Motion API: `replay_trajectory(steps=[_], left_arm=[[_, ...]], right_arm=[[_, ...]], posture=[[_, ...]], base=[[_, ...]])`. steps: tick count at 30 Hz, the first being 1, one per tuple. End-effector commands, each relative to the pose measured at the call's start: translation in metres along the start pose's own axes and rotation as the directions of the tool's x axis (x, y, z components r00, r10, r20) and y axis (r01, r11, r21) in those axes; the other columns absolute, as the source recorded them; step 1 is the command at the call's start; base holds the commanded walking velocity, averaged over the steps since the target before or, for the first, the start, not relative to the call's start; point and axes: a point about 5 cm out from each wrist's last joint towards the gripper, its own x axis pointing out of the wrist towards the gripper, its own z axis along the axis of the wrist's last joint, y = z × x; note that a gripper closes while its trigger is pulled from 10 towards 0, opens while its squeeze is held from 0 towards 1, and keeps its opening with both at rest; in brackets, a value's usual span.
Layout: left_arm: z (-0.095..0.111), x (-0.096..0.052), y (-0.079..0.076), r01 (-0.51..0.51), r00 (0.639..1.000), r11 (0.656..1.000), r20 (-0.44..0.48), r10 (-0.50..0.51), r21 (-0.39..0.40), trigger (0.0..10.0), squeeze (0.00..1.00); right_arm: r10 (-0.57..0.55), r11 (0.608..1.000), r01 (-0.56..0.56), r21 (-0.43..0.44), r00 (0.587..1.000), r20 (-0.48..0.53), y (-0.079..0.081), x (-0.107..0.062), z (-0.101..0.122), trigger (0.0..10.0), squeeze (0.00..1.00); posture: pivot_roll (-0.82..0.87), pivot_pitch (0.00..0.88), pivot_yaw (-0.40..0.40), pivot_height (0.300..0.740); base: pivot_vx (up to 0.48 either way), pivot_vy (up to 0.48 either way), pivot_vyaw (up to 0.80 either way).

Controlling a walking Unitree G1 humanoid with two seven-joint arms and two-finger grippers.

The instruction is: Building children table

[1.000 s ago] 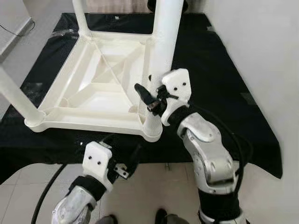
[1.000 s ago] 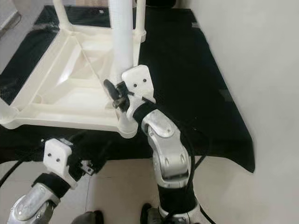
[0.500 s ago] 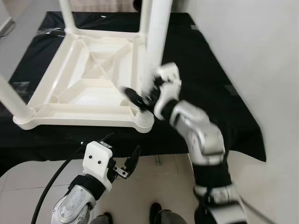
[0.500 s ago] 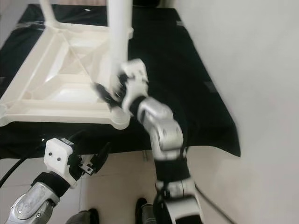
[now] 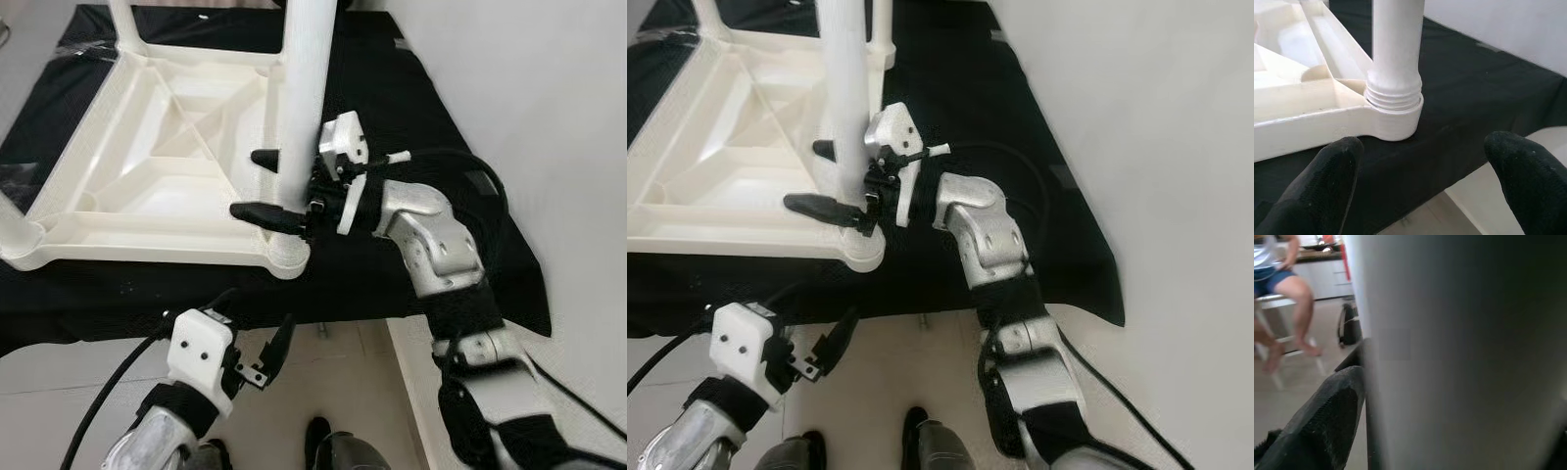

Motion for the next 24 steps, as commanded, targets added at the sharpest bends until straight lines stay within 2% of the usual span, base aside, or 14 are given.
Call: replay_trajectory(steps=[1,2,3,7,13,16,17,18,20,21,22,23,24], left_arm=[[0.0,-0.006,-0.003,0.004,1.0,1.0,-0.028,-0.003,0.01,10.0,0.0],[0.0,-0.007,-0.003,0.004,1.0,1.0,-0.029,-0.003,0.009,10.0,0.0],[0.0,-0.008,-0.004,0.004,1.0,1.0,-0.031,-0.004,0.008,10.0,0.0],[0.001,-0.011,-0.004,0.005,0.999,1.0,-0.039,-0.004,0.005,10.0,0.0],[0.001,-0.012,-0.005,0.005,0.999,1.0,-0.045,-0.005,0.002,10.0,0.0],[0.0,-0.009,-0.004,0.005,0.999,1.0,-0.044,-0.005,-0.002,10.0,0.0],[0.0,-0.009,-0.004,0.005,0.999,1.0,-0.044,-0.005,-0.002,10.0,0.0],[0.0,-0.008,-0.003,0.006,0.999,1.0,-0.042,-0.006,-0.003,10.0,0.0],[-0.001,-0.005,-0.002,0.009,0.999,1.0,-0.037,-0.009,-0.004,10.0,0.0],[-0.001,-0.005,-0.002,0.009,0.999,1.0,-0.037,-0.009,-0.004,10.0,0.0],[-0.002,-0.003,0.0,0.012,0.999,1.0,-0.034,-0.012,-0.004,10.0,0.0],[-0.002,-0.002,0.0,0.014,0.999,1.0,-0.033,-0.014,-0.003,10.0,0.0],[-0.003,0.0,0.002,0.017,0.999,1.0,-0.031,-0.017,-0.002,10.0,0.0]], right_arm=[[0.095,0.995,-0.095,-0.014,0.995,0.017,0.001,0.004,0.0,4.4,0.0],[0.122,0.993,-0.122,-0.011,0.992,0.016,0.002,0.003,0.0,4.4,0.0],[0.151,0.988,-0.151,-0.011,0.988,0.013,0.003,0.001,-0.001,0.0,0.0],[0.186,0.982,-0.186,-0.001,0.982,0.008,0.001,-0.004,-0.002,0.0,0.0],[0.154,0.988,-0.154,-0.008,0.988,0.002,-0.004,-0.016,-0.005,0.0,0.0],[0.024,0.999,-0.025,-0.03,0.998,-0.054,-0.005,-0.044,-0.017,0.0,0.0],[0.024,0.999,-0.025,-0.03,0.998,-0.054,-0.005,-0.044,-0.017,0.0,0.0],[-0.05,0.999,0.049,-0.019,0.997,-0.061,-0.002,-0.054,-0.02,0.0,0.0],[-0.251,0.968,0.252,0.012,0.966,-0.057,0.012,-0.067,-0.028,0.0,0.0],[-0.251,0.968,0.252,0.012,0.966,-0.057,0.012,-0.067,-0.028,0.0,0.0],[-0.44,0.896,0.443,0.022,0.894,-0.084,0.021,-0.066,-0.037,0.0,0.0],[-0.565,0.822,0.569,0.021,0.819,-0.104,0.027,-0.067,-0.042,0.0,0.0],[-0.818,0.564,0.813,-0.147,0.526,-0.232,0.036,-0.078,-0.057,0.0,0.0]], posture=[[0.2,0.337,-0.131,0.74],[0.2,0.339,-0.13,0.74],[0.2,0.339,-0.13,0.74],[0.2,0.351,-0.122,0.74],[0.19,0.349,-0.118,0.74],[0.17,0.337,-0.12,0.74],[0.17,0.337,-0.12,0.74],[0.15,0.329,-0.122,0.74],[0.13,0.319,-0.122,0.74],[0.13,0.319,-0.122,0.74],[0.12,0.309,-0.115,0.74],[0.12,0.309,-0.115,0.74],[0.09,0.3,-0.11,0.74]], base=[[0.0,0.0,0.0],[0.0,0.0,0.0],[0.0,0.0,0.0],[0.0,0.0,0.0],[0.0,0.0,0.0],[0.0,0.0,0.0],[0.0,0.0,0.0],[0.0,0.0,0.0],[0.0,0.0,0.0],[0.0,0.0,0.0],[0.0,0.0,0.0],[0.0,0.0,0.0],[0.0,0.0,0.0]])
